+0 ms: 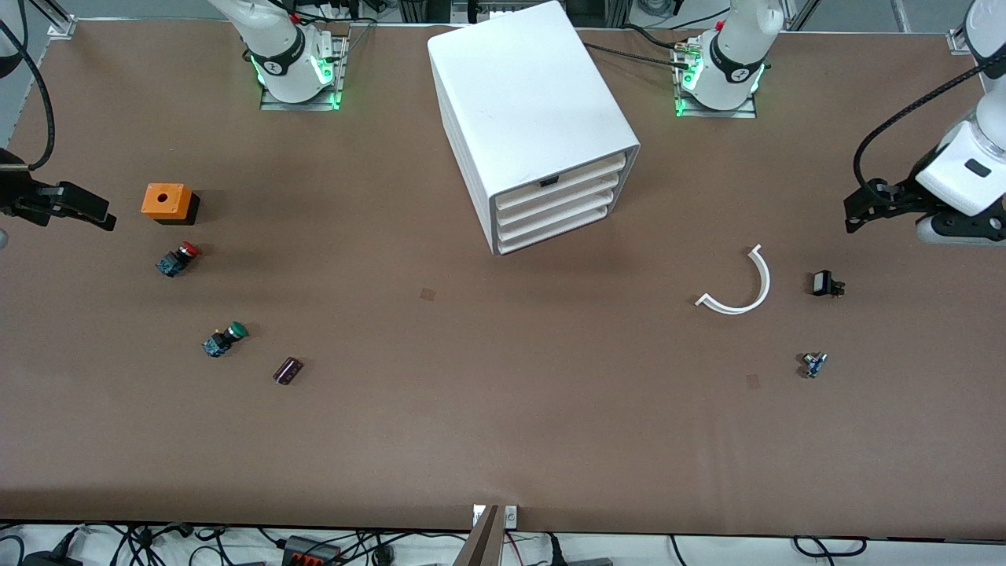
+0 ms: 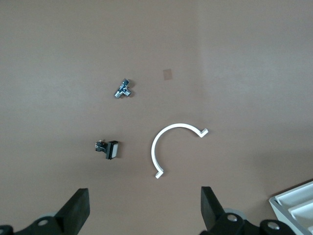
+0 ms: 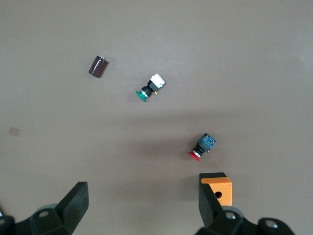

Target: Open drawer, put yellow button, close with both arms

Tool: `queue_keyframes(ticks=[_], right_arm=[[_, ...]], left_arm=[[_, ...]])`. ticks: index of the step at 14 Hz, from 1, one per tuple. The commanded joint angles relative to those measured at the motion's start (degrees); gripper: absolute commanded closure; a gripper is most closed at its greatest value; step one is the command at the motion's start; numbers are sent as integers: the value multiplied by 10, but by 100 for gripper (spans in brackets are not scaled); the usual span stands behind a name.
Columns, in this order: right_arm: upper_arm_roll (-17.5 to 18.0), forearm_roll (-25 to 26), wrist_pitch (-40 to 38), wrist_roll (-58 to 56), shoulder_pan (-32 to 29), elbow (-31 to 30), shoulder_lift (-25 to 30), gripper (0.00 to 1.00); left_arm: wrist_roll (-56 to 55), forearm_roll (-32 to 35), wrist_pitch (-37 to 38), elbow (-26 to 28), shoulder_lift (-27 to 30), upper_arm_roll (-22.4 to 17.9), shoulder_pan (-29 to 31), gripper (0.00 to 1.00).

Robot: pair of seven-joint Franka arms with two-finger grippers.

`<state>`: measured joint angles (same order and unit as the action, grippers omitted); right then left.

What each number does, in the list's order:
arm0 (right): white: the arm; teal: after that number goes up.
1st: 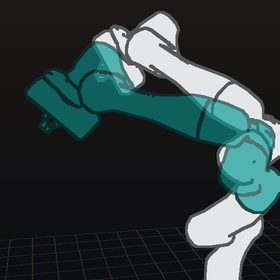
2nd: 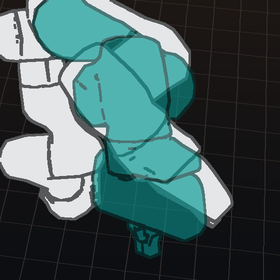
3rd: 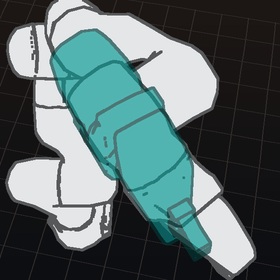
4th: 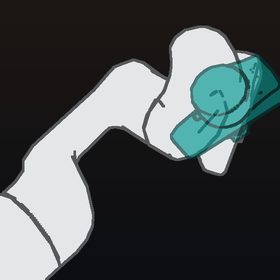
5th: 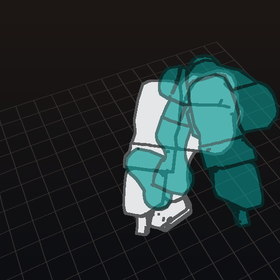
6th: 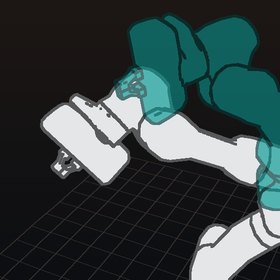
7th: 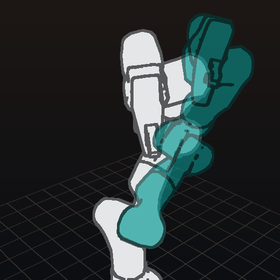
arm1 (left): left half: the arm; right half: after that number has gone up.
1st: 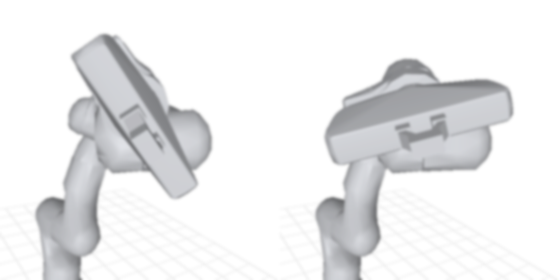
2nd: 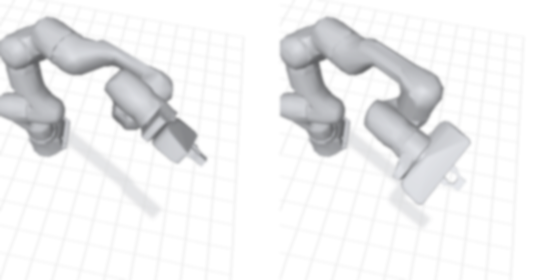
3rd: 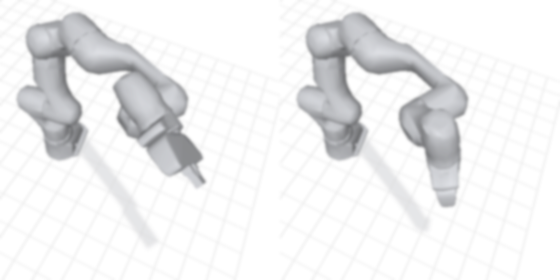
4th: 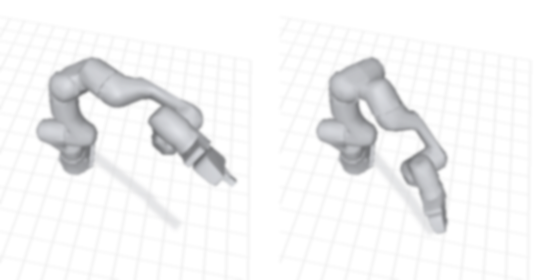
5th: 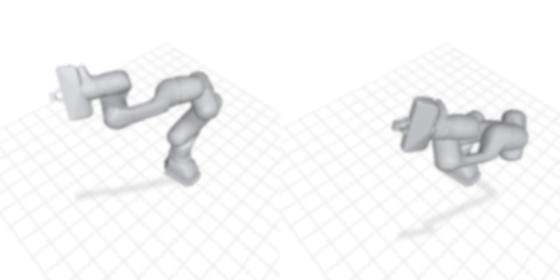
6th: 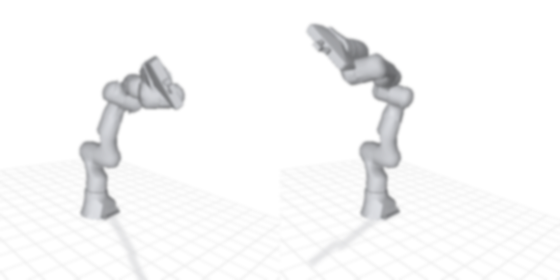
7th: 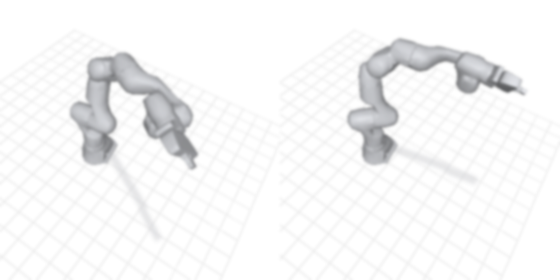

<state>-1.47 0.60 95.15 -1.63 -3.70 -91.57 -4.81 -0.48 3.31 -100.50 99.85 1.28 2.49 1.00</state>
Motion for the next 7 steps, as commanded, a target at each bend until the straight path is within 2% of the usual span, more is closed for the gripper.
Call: queue_keyframes(ticks=[1, 7], right_arm=[[3, 5, 0, -13, -3, -18, 17, 0], [3, 10, 3, -15, -4, -23, 17, 0]], left_arm=[[-8, -32, 30, -5, 15, -11, -11, 0], [85, -29, 33, -9, 4, -16, -4, 0]])
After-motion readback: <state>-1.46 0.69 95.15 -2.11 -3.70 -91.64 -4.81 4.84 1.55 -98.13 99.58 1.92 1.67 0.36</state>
